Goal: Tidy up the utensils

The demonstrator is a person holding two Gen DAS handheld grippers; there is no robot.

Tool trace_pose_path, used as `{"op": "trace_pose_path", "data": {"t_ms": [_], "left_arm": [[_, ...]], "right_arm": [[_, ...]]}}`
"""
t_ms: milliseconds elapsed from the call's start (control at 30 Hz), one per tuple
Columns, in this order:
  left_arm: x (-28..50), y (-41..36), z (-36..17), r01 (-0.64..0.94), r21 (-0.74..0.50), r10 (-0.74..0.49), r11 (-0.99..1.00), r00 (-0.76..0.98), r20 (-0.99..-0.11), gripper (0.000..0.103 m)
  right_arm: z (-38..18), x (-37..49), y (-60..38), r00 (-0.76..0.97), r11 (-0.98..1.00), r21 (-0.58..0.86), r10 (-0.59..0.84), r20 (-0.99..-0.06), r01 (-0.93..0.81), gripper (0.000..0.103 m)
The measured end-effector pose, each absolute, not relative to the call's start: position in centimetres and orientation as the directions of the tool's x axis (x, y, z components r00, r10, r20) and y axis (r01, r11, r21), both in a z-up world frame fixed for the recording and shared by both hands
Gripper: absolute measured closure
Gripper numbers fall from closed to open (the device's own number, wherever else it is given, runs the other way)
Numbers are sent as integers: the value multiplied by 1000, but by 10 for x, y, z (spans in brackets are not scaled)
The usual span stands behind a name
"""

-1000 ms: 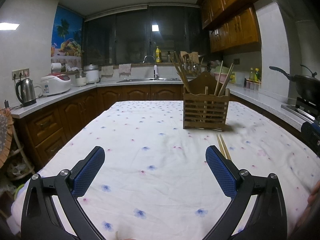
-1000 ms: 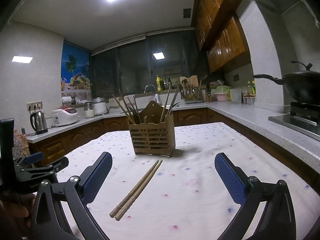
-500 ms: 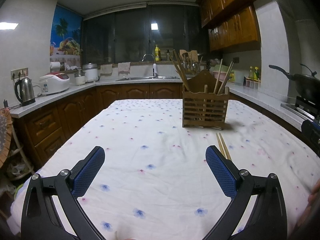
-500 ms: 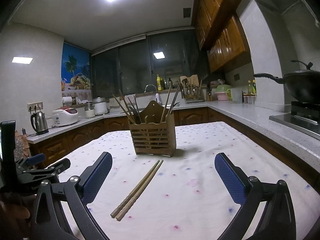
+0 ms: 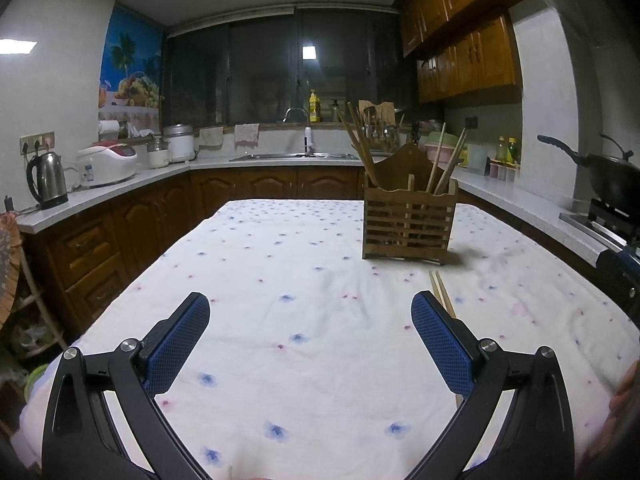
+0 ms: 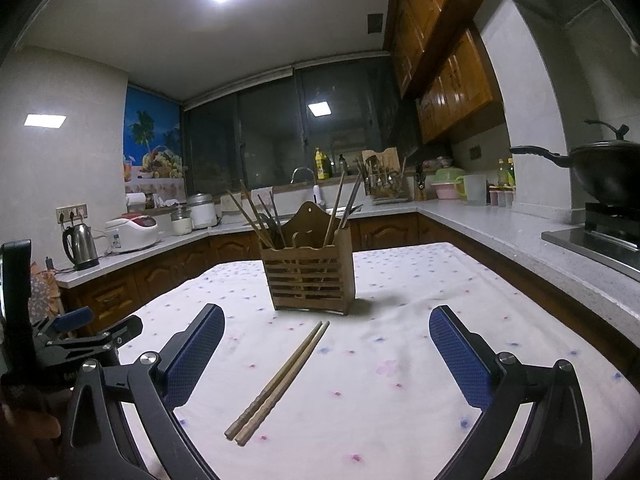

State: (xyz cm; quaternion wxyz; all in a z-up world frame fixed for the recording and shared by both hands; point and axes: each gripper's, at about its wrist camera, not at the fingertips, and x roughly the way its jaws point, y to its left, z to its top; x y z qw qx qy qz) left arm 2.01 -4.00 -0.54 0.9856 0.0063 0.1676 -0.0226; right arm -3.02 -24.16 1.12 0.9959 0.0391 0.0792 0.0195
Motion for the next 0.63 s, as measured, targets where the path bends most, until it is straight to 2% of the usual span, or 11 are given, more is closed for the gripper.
{"op": "trace_pose_path", "data": {"t_ms": [633], "left_arm": [[30, -37, 9, 80, -8, -77, 997, 933, -351, 0]], "right_arm": [[14, -12, -249, 975, 994, 107, 49, -215, -26, 0]]}}
